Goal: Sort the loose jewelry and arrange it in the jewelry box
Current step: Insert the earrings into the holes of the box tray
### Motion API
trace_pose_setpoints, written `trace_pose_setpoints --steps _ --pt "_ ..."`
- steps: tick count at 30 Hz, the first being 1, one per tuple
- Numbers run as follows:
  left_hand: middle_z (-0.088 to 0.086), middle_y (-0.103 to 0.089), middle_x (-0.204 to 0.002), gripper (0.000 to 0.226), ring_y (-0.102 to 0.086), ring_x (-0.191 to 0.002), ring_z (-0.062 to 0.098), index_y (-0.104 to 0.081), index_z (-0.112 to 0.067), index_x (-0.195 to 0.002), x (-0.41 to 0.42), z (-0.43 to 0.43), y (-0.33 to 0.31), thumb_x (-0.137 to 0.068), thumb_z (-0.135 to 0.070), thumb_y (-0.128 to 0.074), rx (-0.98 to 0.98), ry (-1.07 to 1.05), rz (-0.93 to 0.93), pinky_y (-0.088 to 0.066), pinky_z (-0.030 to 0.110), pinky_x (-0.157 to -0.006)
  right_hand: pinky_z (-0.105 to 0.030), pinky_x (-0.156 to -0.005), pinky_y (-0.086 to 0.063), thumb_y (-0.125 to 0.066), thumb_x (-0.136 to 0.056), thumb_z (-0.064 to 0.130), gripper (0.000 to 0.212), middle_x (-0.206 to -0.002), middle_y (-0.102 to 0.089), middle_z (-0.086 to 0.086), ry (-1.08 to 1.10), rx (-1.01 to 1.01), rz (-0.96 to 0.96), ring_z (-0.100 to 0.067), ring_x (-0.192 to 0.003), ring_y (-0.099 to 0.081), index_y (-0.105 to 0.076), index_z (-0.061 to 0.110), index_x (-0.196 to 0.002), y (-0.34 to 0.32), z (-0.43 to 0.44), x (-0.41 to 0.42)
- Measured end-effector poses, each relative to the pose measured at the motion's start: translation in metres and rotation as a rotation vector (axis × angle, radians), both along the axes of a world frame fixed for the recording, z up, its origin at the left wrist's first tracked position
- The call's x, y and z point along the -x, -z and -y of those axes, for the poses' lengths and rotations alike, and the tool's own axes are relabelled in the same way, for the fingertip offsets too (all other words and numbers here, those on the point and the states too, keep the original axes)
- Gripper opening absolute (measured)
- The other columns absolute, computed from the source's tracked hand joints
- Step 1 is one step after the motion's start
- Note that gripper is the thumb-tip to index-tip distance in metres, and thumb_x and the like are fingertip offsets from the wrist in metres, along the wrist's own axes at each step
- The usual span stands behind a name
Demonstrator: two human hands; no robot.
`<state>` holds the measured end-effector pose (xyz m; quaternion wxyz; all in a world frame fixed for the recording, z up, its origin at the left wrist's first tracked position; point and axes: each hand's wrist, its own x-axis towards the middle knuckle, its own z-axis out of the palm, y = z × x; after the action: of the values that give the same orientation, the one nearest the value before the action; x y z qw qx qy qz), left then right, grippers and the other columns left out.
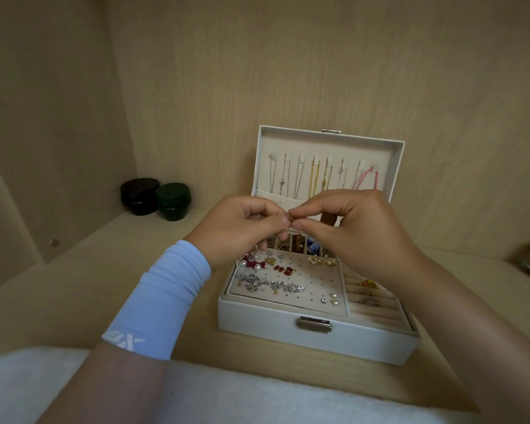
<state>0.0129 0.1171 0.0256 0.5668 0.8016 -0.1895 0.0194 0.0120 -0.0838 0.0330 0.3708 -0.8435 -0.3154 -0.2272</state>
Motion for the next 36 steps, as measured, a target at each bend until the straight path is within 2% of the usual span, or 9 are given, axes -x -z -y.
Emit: trace_pose_setpoints --steps 4,6,9,11,14,23,29,32,36 --pt "-0.01 -0.073 -0.08 0.018 -0.06 -0.066 0.001 -0.074 -0.027 -0.083 -0.001 -0.003 0.003 -0.095 -0.024 -0.061 -0.114 -0.029 0.041 -0.05 0.021 -0.07 -0.014 -0.054 -0.046 -0.079 -0.084 0.021 0.012 -0.062 -0.067 0.022 0.049 0.016 -0.029 -0.012 -0.052 -0.059 -0.08 0.032 -0.089 0.005 -0.003 -0.002" --pt "-0.016 -0.071 -0.081 0.018 -0.06 -0.071 -0.002 -0.075 -0.031 -0.085 -0.003 -0.005 0.006 -0.095 -0.029 -0.06 -0.26 -0.095 0.099 -0.047 0.022 -0.073 -0.01 -0.054 -0.04 -0.078 -0.085 0.021 0.013 -0.056 -0.06 0.032 0.093 0.091 -0.062 -0.005 -0.051 -0.057 -0.079 0.034 -0.087 0.009 -0.004 -0.006" --pt "-0.022 -0.066 -0.094 0.024 -0.058 -0.081 0.0 -0.075 -0.038 -0.093 -0.004 -0.008 0.007 -0.094 -0.021 -0.058 -0.537 -0.158 0.149 -0.048 0.023 -0.078 -0.015 -0.06 -0.04 -0.076 -0.085 0.028 0.009 -0.065 -0.063 0.032 0.156 0.3 -0.032 0.007 -0.061 -0.058 -0.079 0.036 -0.087 0.015 -0.008 -0.01" --pt "-0.019 -0.066 -0.104 0.035 -0.06 -0.096 0.006 -0.075 -0.04 -0.093 -0.005 -0.008 0.008 -0.091 -0.011 -0.056 -0.619 -0.132 0.148 -0.051 0.03 -0.09 -0.024 -0.064 -0.048 -0.075 -0.084 0.032 0.007 -0.077 -0.069 0.025 0.18 0.421 0.0 0.004 -0.066 -0.059 -0.078 0.038 -0.086 0.018 -0.011 -0.011" --pt "-0.014 -0.065 -0.11 0.041 -0.061 -0.103 0.013 -0.077 -0.038 -0.095 -0.007 -0.007 0.008 -0.09 -0.006 -0.053 -0.703 -0.106 0.134 -0.051 0.036 -0.095 -0.028 -0.066 -0.054 -0.075 -0.083 0.034 0.005 -0.082 -0.071 0.023 0.191 0.484 0.045 0.0 -0.074 -0.062 -0.077 0.038 -0.082 0.02 -0.015 -0.009" --pt "-0.011 -0.067 -0.114 0.036 -0.061 -0.102 0.013 -0.077 -0.037 -0.097 -0.009 -0.006 0.01 -0.093 -0.011 -0.052 -0.743 -0.1 0.129 -0.052 0.033 -0.094 -0.032 -0.063 -0.054 -0.076 -0.081 0.033 0.006 -0.073 -0.06 0.026 0.159 0.549 0.088 0.0 -0.068 -0.056 -0.074 0.035 -0.075 0.022 -0.015 -0.014" --pt "-0.012 -0.068 -0.112 0.033 -0.061 -0.098 0.011 -0.077 -0.035 -0.096 -0.008 -0.007 0.011 -0.094 -0.012 -0.052 -0.724 -0.114 0.132 -0.052 0.028 -0.089 -0.032 -0.069 -0.054 -0.075 -0.087 0.035 0.006 -0.089 -0.07 0.021 0.059 0.618 0.039 0.0 -0.078 -0.061 -0.078 0.039 -0.09 0.018 -0.014 -0.014" --pt "-0.014 -0.068 -0.108 0.033 -0.059 -0.087 0.006 -0.076 -0.035 -0.097 -0.007 -0.006 0.011 -0.092 -0.012 -0.054 -0.693 -0.124 0.138 -0.049 0.023 -0.081 -0.033 -0.077 -0.053 -0.07 -0.09 0.037 0.01 -0.096 -0.068 0.021 0.037 0.664 -0.045 0.0 -0.087 -0.06 -0.077 0.04 -0.096 0.014 -0.012 -0.013" --pt "-0.015 -0.067 -0.107 0.032 -0.055 -0.079 0.004 -0.076 -0.036 -0.095 -0.007 -0.005 0.012 -0.092 -0.012 -0.055 -0.662 -0.106 0.154 -0.048 0.022 -0.08 -0.036 -0.081 -0.053 -0.066 -0.093 0.033 0.013 -0.097 -0.064 0.02 0.059 0.573 -0.107 0.0 -0.087 -0.059 -0.075 0.04 -0.098 0.006 -0.006 -0.017"
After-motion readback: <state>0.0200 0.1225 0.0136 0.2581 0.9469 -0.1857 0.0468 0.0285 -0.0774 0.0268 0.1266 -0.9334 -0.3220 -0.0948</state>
